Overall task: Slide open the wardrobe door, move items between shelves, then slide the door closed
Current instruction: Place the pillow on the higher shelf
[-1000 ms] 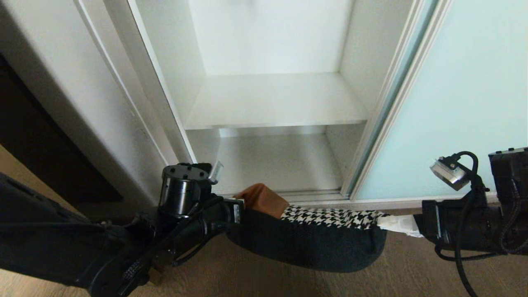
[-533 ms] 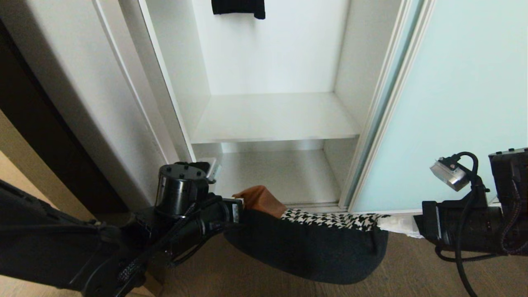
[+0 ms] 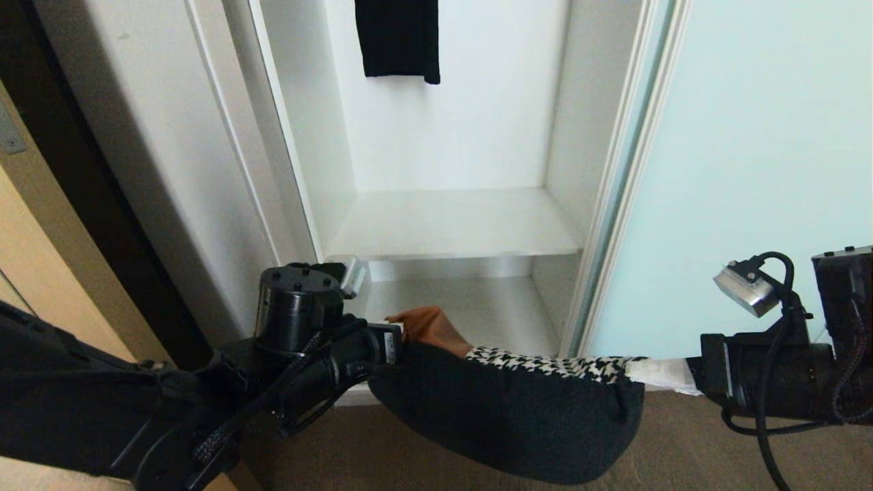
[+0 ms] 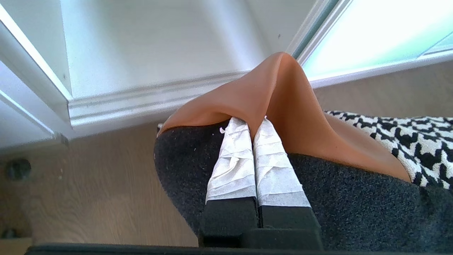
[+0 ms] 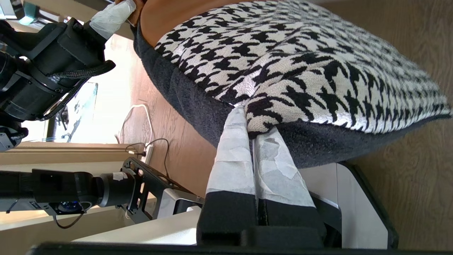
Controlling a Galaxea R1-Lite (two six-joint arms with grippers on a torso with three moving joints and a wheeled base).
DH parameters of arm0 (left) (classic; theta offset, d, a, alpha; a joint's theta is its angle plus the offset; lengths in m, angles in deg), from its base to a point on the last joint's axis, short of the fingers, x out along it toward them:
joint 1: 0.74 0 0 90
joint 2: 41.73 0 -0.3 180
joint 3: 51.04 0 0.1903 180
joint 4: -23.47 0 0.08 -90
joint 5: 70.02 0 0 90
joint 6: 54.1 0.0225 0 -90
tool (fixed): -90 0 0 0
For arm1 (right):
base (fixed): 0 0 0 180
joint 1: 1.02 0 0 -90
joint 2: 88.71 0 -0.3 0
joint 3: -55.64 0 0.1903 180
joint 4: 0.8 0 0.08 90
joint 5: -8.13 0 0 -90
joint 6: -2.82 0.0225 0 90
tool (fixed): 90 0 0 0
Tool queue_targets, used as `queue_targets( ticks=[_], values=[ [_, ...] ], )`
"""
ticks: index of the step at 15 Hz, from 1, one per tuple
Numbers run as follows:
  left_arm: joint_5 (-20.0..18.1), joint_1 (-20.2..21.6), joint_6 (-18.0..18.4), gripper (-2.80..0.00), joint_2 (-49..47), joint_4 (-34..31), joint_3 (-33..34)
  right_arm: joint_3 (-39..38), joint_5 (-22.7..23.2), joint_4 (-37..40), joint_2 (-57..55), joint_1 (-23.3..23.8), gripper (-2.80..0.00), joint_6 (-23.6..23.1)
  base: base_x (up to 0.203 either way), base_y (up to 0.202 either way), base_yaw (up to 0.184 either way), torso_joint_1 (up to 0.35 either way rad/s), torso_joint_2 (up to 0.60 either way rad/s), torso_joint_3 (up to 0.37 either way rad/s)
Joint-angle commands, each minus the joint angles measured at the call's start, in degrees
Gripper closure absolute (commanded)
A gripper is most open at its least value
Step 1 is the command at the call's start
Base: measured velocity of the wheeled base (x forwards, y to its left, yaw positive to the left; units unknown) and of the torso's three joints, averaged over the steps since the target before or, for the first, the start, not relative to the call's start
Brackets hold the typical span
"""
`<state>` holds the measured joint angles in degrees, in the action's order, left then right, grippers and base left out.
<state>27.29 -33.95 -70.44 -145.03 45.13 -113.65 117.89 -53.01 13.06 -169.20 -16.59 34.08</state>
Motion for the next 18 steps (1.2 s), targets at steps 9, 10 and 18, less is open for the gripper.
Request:
queue_targets(
  ticks=[9, 10, 18],
  values=[
    [0.0, 0.1, -0.3, 0.0, -0.2, 0.5, 0.4, 0.0, 0.2, -0.2, 0.0, -0.1, 0.0, 0.1, 0.0, 0.0, 0.0, 0.004, 0.0, 0.201],
    [0.0, 0.1, -0.3, 0.0, -0.3, 0.5, 0.4, 0.0, 0.2, -0.1, 0.0, -0.1, 0.0, 0.2, 0.0, 0.0, 0.0, 0.0, 0.0, 0.207],
    [0.1, 0.1, 0.2, 0.0, -0.4, 0.6, 0.7, -0.1, 0.9, -0.1, 0.2, 0.0, 0.0, 0.3, 0.0, 0.0, 0.0, 0.003, 0.0, 0.157]
  ],
)
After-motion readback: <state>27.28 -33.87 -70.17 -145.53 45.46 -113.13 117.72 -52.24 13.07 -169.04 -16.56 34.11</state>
